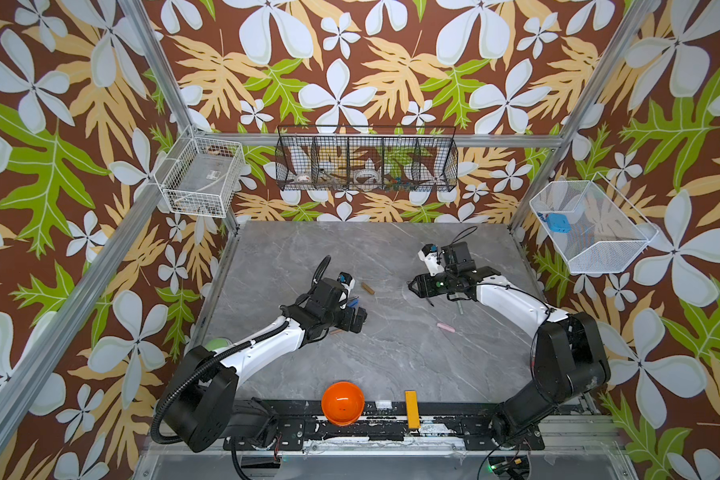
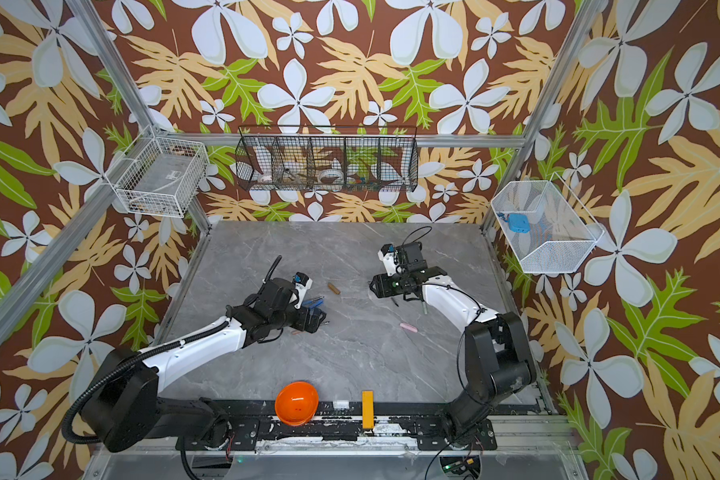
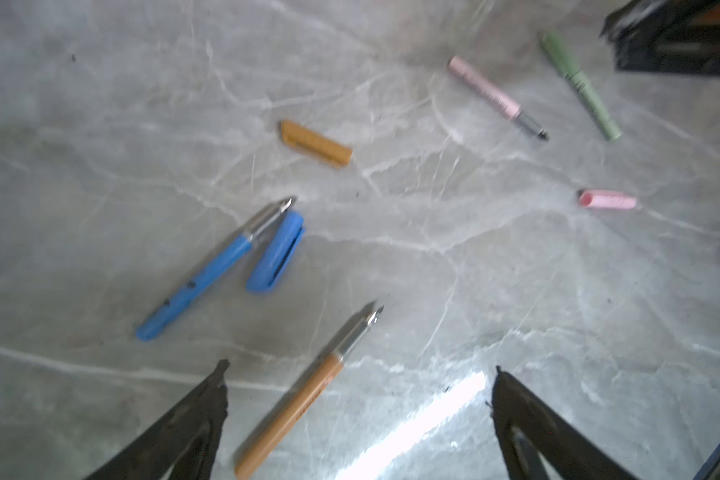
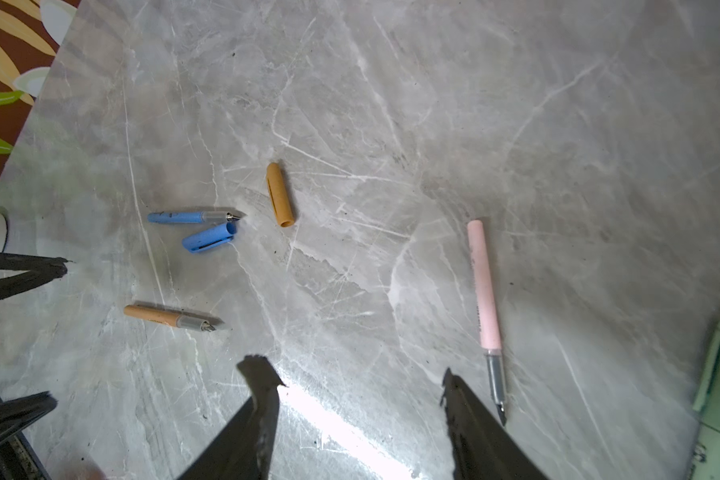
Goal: Insert the pens into the pen caps
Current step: 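Move both grippers over the blue and orange pens on the table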
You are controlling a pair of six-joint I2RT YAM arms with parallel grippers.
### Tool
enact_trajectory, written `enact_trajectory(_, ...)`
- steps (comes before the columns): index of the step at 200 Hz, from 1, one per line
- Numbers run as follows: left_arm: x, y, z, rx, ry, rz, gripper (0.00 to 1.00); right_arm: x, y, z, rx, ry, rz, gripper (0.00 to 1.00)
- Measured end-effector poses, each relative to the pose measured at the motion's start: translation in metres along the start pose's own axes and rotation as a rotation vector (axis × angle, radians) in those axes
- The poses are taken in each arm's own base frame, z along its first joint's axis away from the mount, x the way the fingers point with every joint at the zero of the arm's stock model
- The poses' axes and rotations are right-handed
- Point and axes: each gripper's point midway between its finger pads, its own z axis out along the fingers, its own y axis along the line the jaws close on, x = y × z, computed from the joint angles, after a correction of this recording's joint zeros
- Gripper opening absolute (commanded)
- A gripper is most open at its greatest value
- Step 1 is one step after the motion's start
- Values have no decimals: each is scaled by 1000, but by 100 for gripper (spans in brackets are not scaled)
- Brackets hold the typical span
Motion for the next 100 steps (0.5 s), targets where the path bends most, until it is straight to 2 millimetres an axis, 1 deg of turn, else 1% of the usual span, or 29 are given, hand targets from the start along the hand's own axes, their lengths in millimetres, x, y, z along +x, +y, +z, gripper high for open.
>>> enact_trajectory(17, 12, 7, 5, -27, 46, 19, 100, 8, 12, 0, -23, 18, -17, 63)
enact_trajectory(38, 31, 17, 16, -74, 131, 34, 100, 16, 26, -5, -68, 24, -26, 63)
enact_trajectory(56, 39, 23, 27, -102, 198, 47, 99, 23, 28, -8, -79, 25, -6, 63)
enact_trajectory(74, 43, 27, 37, -127, 247, 64, 98, 29, 31, -12, -93, 27, -4, 63)
enact_trajectory(100, 54, 31, 42, -140, 299, 76, 96, 32, 34, -17, -104, 16, -5, 63)
